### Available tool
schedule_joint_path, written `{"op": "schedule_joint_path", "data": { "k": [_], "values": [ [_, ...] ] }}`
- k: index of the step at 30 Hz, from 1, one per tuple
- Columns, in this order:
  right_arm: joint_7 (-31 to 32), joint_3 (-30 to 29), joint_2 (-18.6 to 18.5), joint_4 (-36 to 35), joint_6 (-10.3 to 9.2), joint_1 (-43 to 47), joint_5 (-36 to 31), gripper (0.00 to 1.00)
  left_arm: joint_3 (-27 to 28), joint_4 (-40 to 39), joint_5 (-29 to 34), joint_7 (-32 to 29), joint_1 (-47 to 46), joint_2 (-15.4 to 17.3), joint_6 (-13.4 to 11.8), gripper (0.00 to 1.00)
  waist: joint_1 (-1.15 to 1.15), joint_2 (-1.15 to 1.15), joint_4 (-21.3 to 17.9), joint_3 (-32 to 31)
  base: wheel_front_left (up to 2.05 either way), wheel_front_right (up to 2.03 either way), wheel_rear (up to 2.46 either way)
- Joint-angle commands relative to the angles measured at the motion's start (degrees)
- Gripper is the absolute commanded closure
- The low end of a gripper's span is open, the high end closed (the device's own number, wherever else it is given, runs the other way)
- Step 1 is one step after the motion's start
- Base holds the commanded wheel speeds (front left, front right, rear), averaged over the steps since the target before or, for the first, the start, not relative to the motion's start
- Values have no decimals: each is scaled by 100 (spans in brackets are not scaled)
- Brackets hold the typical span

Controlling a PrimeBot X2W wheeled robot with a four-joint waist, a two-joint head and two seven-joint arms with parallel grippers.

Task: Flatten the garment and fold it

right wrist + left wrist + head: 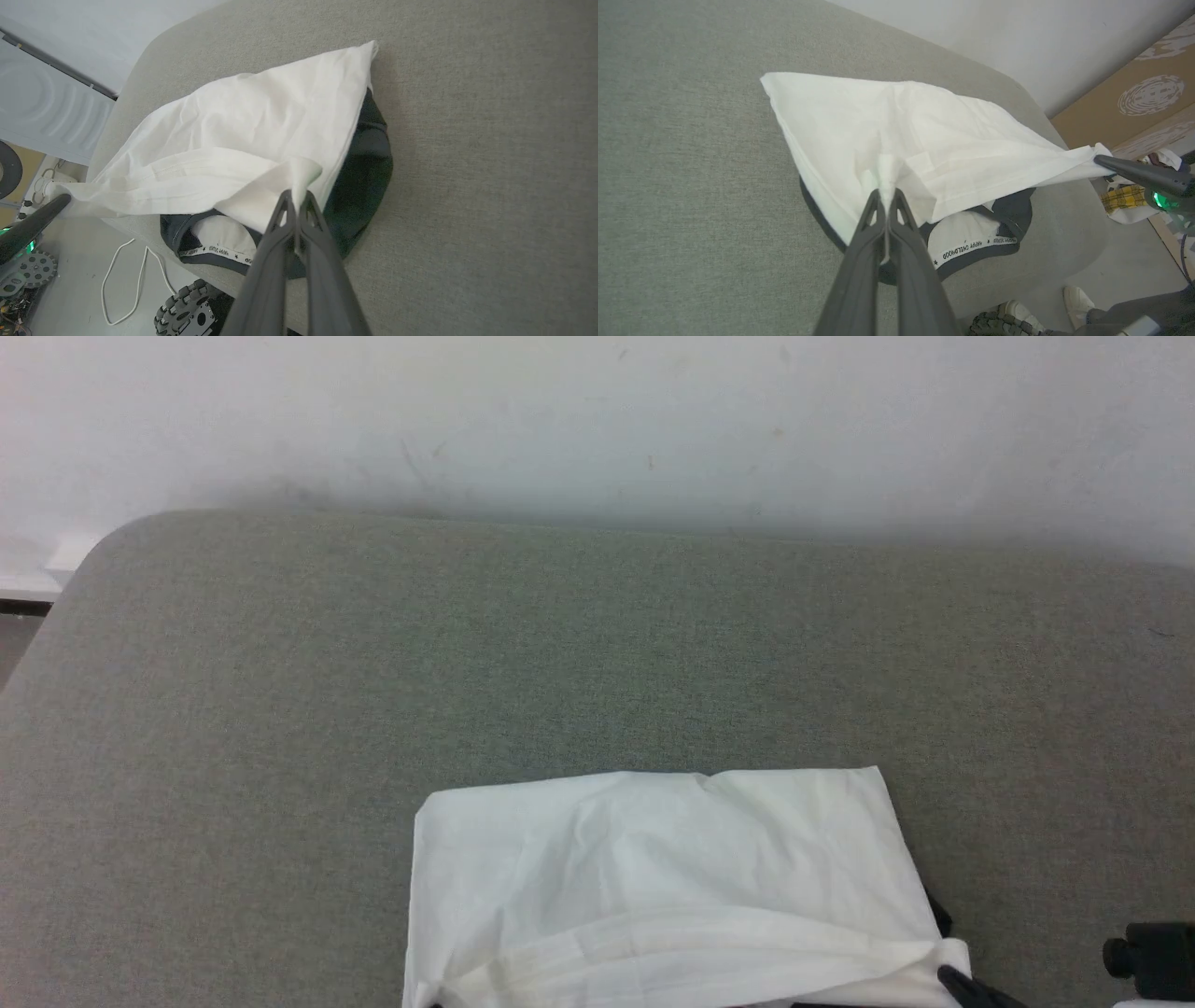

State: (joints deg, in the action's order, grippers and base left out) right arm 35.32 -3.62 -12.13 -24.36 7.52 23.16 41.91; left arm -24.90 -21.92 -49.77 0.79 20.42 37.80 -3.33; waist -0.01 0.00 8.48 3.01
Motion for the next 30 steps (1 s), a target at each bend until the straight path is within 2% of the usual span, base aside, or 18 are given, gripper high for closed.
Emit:
{"op": "schedule_joint_path", "data": {
  "k": [1, 2, 3, 4, 5, 6, 14, 19, 24, 28, 30],
  "values": [
    [54, -7, 14, 60, -3, 65, -18, 87, -81, 121, 34, -51, 37, 43, 87, 100, 1, 0, -34, -22, 0, 0, 0],
    [118, 4, 22, 121, -3, 102, -34, 73, -148, 234, 29, -82, 41, 20, 119, 100, 1, 0, -46, -27, 0, 0, 0],
    [183, 2, 31, 179, -3, 134, -61, 53, -210, 352, 27, -122, 41, -2, 138, 100, 1, 0, -58, -30, 0, 0, 0],
    [230, 4, 35, 214, -3, 149, -92, 5, -263, 466, 6, -168, 40, -34, 142, 80, 1, 0, -68, -28, 0, 0, 0],
    [250, 2, 51, 234, -3, 149, -107, 0, -295, 567, -16, -201, 34, -71, 132, 51, 1, 0, -79, -25, 0, 0, 0],
    [256, -19, 87, 253, -3, 145, -106, 0, -317, 651, -22, -221, 23, -96, 119, 0, 1, 0, -90, -19, 0, 0, 0],
    [340, -193, 195, 185, -3, 158, 0, 0, -109, 746, -414, -322, 75, -107, 16, 0, 1, 0, -115, 12, 0, 0, 0],
    [-35, -588, 297, 25, -3, -68, -214, 0, 543, 372, -605, 243, 30, -157, -110, 0, 1, 0, -111, 28, 0, 0, 0],
    [-480, -894, 609, 264, -3, -362, -734, 0, 1037, 264, 108, 1171, -233, -397, -530, 0, 1, 0, -95, 101, 0, 0, 0],
    [-599, -955, 823, 621, -3, -538, -1069, 0, 1396, 275, 985, 1398, -448, -783, -1025, 0, 1, 0, -49, 192, 0, 0, 0],
    [-586, -863, 869, 782, -3, -618, -1158, 0, 1528, 213, 1423, 1415, -525, -994, -1114, 0, 1, 0, -20, 244, 0, 0, 0]
  ]
}}
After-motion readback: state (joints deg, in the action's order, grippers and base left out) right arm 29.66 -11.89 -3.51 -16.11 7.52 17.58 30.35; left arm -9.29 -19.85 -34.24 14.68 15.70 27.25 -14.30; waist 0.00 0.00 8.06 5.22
